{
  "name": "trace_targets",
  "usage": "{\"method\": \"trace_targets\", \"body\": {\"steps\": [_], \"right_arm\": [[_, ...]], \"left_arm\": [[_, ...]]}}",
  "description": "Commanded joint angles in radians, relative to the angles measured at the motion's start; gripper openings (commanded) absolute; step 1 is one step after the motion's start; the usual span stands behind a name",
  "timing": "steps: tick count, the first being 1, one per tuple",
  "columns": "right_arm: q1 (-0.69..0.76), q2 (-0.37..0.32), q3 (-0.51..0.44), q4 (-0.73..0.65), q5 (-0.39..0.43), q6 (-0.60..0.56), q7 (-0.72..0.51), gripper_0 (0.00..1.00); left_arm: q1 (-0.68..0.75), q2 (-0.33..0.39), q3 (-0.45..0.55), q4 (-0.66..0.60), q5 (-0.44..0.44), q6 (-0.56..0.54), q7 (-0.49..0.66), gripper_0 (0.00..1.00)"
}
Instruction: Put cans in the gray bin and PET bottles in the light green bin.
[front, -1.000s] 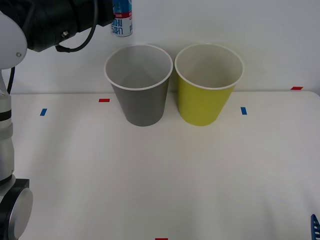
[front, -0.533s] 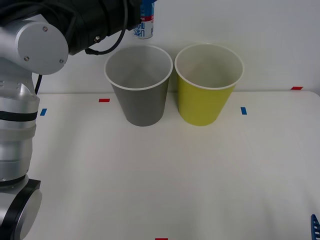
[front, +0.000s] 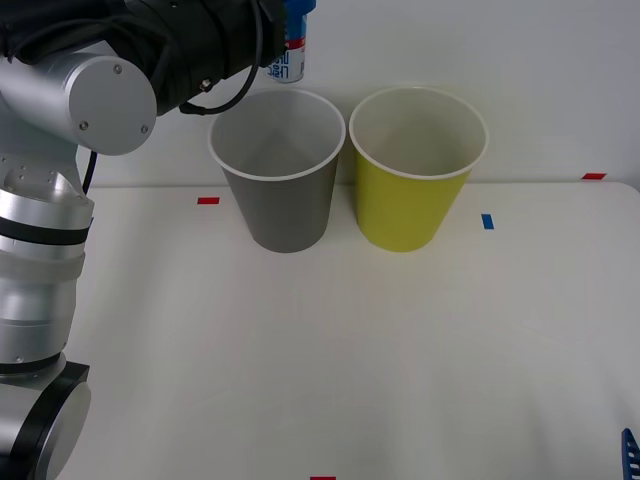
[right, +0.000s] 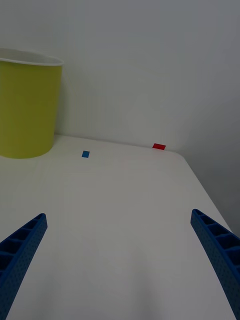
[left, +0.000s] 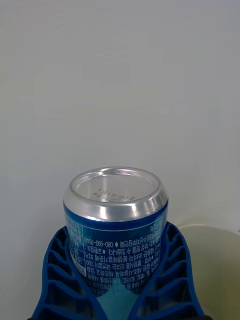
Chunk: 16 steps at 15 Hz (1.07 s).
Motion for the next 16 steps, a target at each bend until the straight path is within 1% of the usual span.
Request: {"method": "trace_targets", "body": {"steps": [1,2,3,6,11,15,16], "right_arm": [[0.0,0.0,0.0,0.0,0.0,0.0,0.0,1.0],[0.0,0.0,0.0,0.0,0.0,0.0,0.0,1.0],[0.0,0.0,0.0,0.0,0.0,0.0,0.0,1.0],[0.0,0.0,0.0,0.0,0.0,0.0,0.0,1.0],[0.0,0.0,0.0,0.0,0.0,0.0,0.0,1.0],[0.0,0.0,0.0,0.0,0.0,0.0,0.0,1.0],[0.0,0.0,0.0,0.0,0.0,0.0,0.0,1.0]], "left_arm": [[0.0,0.008,0.0,0.0,-0.014,-0.002,0.005,0.12],[0.0,0.011,0.001,0.002,-0.021,0.0,0.01,0.67],[0.0,0.014,0.001,0.003,-0.028,-0.011,0.01,1.0],[0.0,0.025,0.001,0.005,-0.047,-0.019,0.013,1.0],[0.0,0.026,0.001,0.003,-0.052,-0.036,0.019,1.0],[0.003,0.037,0.007,-0.007,-0.017,-0.036,0.021,1.0],[0.031,0.045,0.007,-0.032,-0.009,-0.037,0.018,1.0]]}}
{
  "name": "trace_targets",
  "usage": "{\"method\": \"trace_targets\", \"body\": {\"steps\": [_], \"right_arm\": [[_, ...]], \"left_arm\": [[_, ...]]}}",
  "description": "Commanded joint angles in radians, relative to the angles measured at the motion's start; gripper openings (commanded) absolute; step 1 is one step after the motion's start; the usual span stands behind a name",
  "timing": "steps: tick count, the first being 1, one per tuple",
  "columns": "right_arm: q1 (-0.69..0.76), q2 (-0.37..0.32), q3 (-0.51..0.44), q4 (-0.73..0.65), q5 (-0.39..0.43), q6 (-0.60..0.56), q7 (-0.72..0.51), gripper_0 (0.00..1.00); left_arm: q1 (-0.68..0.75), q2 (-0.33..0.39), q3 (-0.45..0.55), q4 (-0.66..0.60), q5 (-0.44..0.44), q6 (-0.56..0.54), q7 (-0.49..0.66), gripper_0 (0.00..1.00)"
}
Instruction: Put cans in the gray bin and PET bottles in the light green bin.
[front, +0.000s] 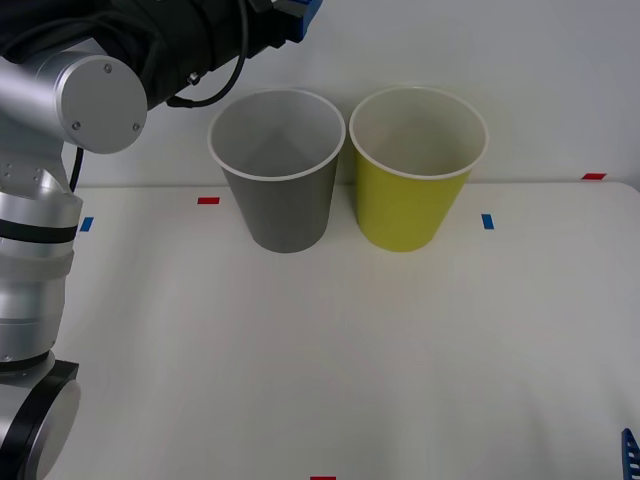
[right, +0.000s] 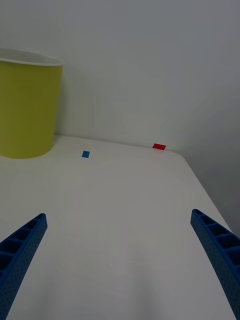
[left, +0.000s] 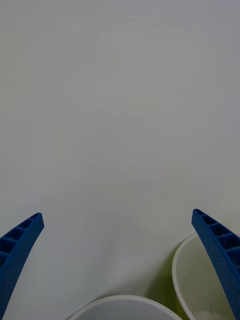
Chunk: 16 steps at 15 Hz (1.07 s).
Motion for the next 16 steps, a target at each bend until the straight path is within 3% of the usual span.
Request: {"method": "trace_targets", "body": {"steps": [1,12,16], "right_arm": [[0.0,0.0,0.0,0.0,0.0,0.0,0.0,1.0],[0.0,0.0,0.0,0.0,0.0,0.0,0.0,1.0],[0.0,0.0,0.0,0.0,0.0,0.0,0.0,1.0]], "left_arm": [[0.054,0.015,0.007,-0.057,0.02,-0.006,-0.006,1.0],[0.45,0.075,0.153,-0.403,0.058,-0.028,-0.042,1.0],[0.626,0.078,0.161,-0.473,0.084,-0.113,-0.048,1.0]]}}
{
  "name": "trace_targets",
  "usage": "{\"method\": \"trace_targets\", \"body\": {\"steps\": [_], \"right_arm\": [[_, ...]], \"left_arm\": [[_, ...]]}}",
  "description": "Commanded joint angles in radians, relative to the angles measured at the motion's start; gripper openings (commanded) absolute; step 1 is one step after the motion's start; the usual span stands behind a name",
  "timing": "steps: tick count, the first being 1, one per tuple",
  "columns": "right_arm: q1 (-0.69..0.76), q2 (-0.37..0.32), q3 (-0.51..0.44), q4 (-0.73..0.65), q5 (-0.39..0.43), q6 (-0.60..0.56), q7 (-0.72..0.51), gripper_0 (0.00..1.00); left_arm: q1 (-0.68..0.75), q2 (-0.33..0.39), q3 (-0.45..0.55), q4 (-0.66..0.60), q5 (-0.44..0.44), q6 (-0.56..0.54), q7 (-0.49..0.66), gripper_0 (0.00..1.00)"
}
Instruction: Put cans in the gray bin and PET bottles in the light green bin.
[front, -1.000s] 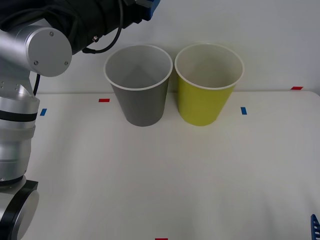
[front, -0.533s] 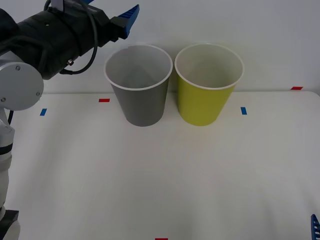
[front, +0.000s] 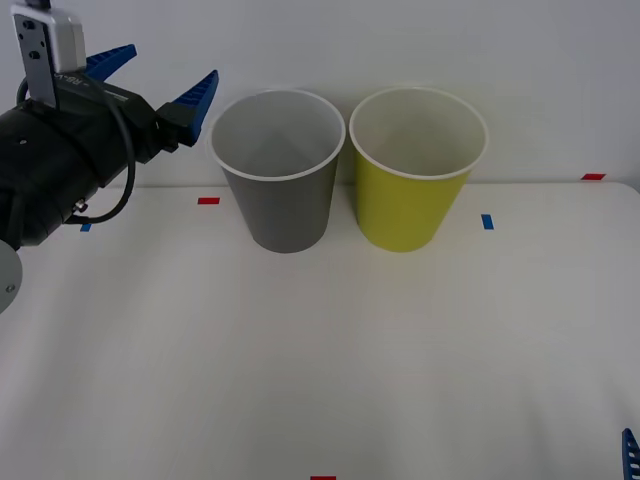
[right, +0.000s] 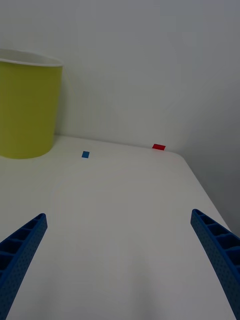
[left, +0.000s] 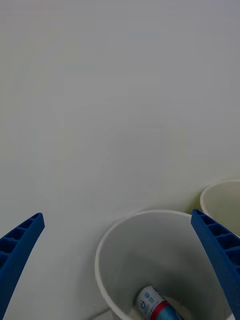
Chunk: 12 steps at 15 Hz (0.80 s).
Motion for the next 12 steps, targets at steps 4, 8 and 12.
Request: {"method": "trace_targets", "body": {"steps": [4,8,12], "right_arm": [[0.0,0.0,0.0,0.0,0.0,0.0,0.0,1.0],[0.0,0.0,0.0,0.0,0.0,0.0,0.0,1.0],[0.0,0.0,0.0,0.0,0.0,0.0,0.0,1.0]], "left_arm": [[0.249,-0.003,0.02,-0.11,0.006,-0.093,-0.008,1.0],[0.431,-0.009,0.017,-0.13,0.02,-0.239,-0.022,1.0],[0.611,-0.006,-0.034,-0.132,0.008,-0.463,-0.056,1.0]]}}
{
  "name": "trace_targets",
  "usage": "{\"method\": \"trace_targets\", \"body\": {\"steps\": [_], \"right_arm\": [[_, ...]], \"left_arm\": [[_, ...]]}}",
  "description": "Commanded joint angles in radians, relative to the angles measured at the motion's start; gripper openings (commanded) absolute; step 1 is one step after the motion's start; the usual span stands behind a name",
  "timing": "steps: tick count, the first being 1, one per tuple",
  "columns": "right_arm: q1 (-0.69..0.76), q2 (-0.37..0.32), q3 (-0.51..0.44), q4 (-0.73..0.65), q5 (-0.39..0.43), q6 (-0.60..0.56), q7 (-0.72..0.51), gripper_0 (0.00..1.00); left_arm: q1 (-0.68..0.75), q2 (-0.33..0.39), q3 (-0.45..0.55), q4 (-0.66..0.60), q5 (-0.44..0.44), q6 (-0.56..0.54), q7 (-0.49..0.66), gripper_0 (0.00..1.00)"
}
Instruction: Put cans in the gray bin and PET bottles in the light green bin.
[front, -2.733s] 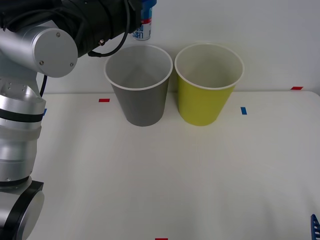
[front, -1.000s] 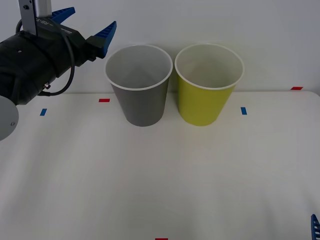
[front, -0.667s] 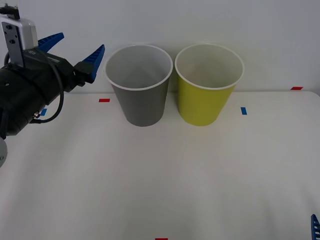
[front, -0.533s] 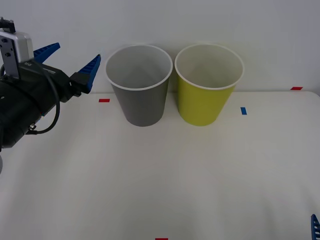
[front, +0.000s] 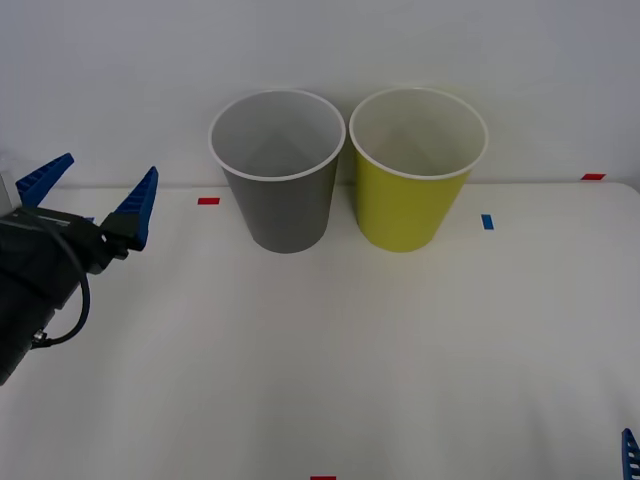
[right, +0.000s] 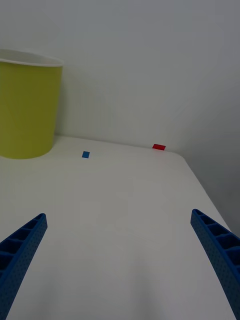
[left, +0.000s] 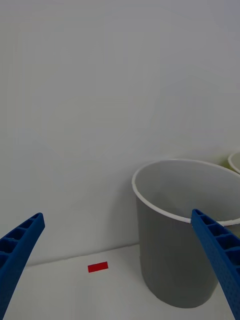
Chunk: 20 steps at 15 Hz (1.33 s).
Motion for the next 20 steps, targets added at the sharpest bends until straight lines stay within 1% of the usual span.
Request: {"method": "trace_targets", "body": {"steps": [1,4,9,12,14,16,18,19,20], "right_arm": [[0.0,0.0,0.0,0.0,0.0,0.0,0.0,1.0],[0.0,0.0,0.0,0.0,0.0,0.0,0.0,1.0],[0.0,0.0,0.0,0.0,0.0,0.0,0.0,1.0],[0.0,0.0,0.0,0.0,0.0,0.0,0.0,1.0],[0.0,0.0,0.0,0.0,0.0,0.0,0.0,1.0],[0.0,0.0,0.0,0.0,0.0,0.0,0.0,1.0],[0.0,0.0,0.0,0.0,0.0,0.0,0.0,1.0],[0.0,0.0,0.0,0.0,0.0,0.0,0.0,1.0],[0.0,0.0,0.0,0.0,0.0,0.0,0.0,1.0]], "left_arm": [[0.144,0.006,-0.048,0.001,-0.019,-0.166,-0.031,1.0],[0.273,0.02,-0.079,0.001,-0.038,-0.309,-0.055,1.0],[0.417,0.05,-0.08,0.001,-0.047,-0.422,-0.061,1.0],[0.509,0.069,-0.095,0.002,-0.052,-0.529,-0.061,1.0],[0.562,0.079,-0.143,0.022,-0.058,-0.637,-0.063,1.0],[0.611,0.096,-0.204,0.064,-0.078,-0.767,-0.066,1.0],[0.663,0.122,-0.252,0.122,-0.159,-0.901,-0.06,1.0],[0.678,0.138,-0.283,0.169,-0.185,-0.987,-0.054,1.0],[0.683,0.149,-0.31,0.206,-0.196,-1.043,-0.049,1.0]]}}
